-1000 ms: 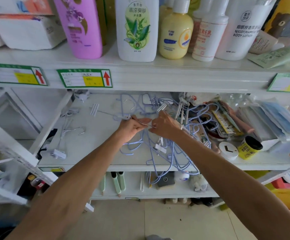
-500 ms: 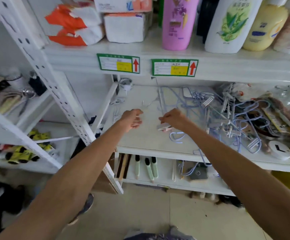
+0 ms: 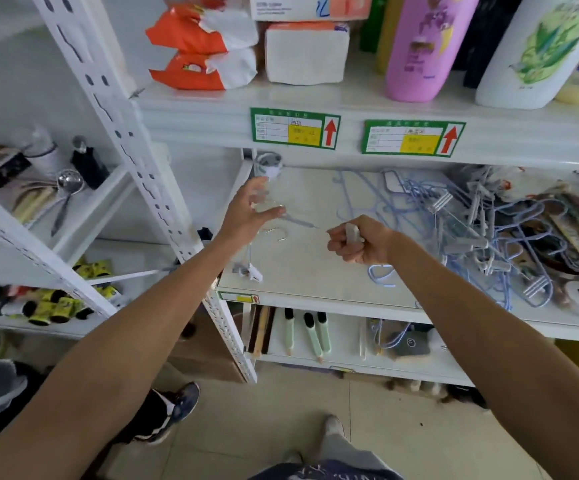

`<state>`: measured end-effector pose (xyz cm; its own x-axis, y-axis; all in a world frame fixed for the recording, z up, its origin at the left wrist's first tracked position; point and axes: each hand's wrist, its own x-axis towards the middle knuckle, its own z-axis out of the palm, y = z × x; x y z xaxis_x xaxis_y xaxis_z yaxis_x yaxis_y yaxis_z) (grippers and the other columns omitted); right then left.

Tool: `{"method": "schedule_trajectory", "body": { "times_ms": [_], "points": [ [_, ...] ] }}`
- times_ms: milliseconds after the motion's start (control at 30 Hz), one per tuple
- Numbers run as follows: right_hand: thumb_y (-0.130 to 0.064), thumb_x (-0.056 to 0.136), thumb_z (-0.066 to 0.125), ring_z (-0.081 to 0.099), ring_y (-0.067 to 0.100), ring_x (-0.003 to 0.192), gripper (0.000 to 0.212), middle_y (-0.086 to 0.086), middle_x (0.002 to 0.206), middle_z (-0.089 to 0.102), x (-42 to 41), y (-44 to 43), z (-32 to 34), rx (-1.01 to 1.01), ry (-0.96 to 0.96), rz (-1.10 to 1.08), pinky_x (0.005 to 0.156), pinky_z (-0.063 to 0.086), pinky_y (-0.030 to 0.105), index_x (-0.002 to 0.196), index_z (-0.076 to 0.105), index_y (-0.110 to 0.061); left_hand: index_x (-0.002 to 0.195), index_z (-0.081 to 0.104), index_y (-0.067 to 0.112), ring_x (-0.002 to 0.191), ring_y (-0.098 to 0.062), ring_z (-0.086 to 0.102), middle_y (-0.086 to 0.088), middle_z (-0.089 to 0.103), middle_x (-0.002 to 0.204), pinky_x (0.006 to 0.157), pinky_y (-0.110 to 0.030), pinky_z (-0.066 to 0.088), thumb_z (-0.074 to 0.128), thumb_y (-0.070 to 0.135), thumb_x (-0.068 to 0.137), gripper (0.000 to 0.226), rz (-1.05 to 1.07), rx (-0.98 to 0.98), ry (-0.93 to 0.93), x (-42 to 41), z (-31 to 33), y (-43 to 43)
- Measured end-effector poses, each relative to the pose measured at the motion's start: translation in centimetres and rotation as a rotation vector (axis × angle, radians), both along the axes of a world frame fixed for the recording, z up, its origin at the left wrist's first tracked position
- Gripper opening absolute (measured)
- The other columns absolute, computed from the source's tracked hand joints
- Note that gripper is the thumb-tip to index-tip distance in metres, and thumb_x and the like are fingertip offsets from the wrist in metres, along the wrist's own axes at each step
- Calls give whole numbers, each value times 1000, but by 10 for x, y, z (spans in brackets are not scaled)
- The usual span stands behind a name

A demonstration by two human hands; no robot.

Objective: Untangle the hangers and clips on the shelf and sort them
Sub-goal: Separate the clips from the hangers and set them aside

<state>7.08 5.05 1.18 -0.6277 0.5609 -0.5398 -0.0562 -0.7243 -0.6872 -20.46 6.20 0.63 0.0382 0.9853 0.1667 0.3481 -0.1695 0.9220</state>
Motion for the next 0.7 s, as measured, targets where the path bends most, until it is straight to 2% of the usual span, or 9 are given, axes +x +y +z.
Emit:
{"method": "schedule_trajectory", "body": {
  "times_ms": [100,167,233,300,367,433,500,600,700],
  "points": [
    [-13,95,38,27,4,29,42,6,63,44,4,2,3,20,-60,101,37,12,19,53,39,-14,125,64,24,112,-4,55,7,62,127,90,-19,42,78,40,81,49,-102,-12,349,-3,8,10],
    [-12,92,41,26,4,29,40,4,62,41,8,4,4,52,-82,138,37,11,19,52,37,-14,105,75,14,97,-12,64,0,72,103,83,-27,44,69,41,89,32,-258,-114,546,-5,14,16],
    [-11,87,49,27,4,29,32,4,61,42,13,11,3,77,-123,101,38,11,19,57,40,-12,90,77,12,81,-13,68,-3,74,83,76,-27,45,61,42,94,34,-386,-242,618,-7,17,21],
    [-9,84,56,31,5,32,20,6,63,48,18,20,0,107,-178,-38,36,15,17,66,47,-10,84,75,12,69,-14,66,-11,74,79,72,-25,48,58,38,97,33,-439,-303,616,-9,20,25],
    [-11,83,61,43,7,40,9,7,66,55,18,28,-4,107,-162,-280,35,30,13,79,53,-9,82,73,9,60,-16,60,-16,69,73,66,-28,49,58,35,97,34,-415,-313,544,-8,21,26],
    [-13,89,60,57,18,54,8,12,75,60,16,34,-5,50,-82,-648,44,49,18,89,56,-5,84,72,4,56,-14,58,-8,65,67,59,-27,49,58,34,98,36,-342,-337,502,-6,22,29],
    [-20,98,52,61,28,66,17,17,89,59,11,38,-5,45,-100,-830,50,56,27,95,54,-3,87,71,-1,57,-15,62,-7,66,69,58,-27,52,55,29,100,36,-291,-388,503,-1,21,33],
    [-43,99,50,65,30,70,39,22,89,63,-5,34,-2,20,-326,-632,58,52,32,102,50,-4,90,66,-5,59,-19,64,-11,65,72,53,-27,55,50,18,102,31,-173,-440,462,10,19,29],
    [-64,88,58,69,27,67,70,25,93,71,-30,31,-1,141,-323,-327,52,50,27,114,56,2,90,64,-4,60,-21,65,-14,68,78,54,-28,60,53,11,99,21,-6,-421,424,19,8,29]
  ]
}}
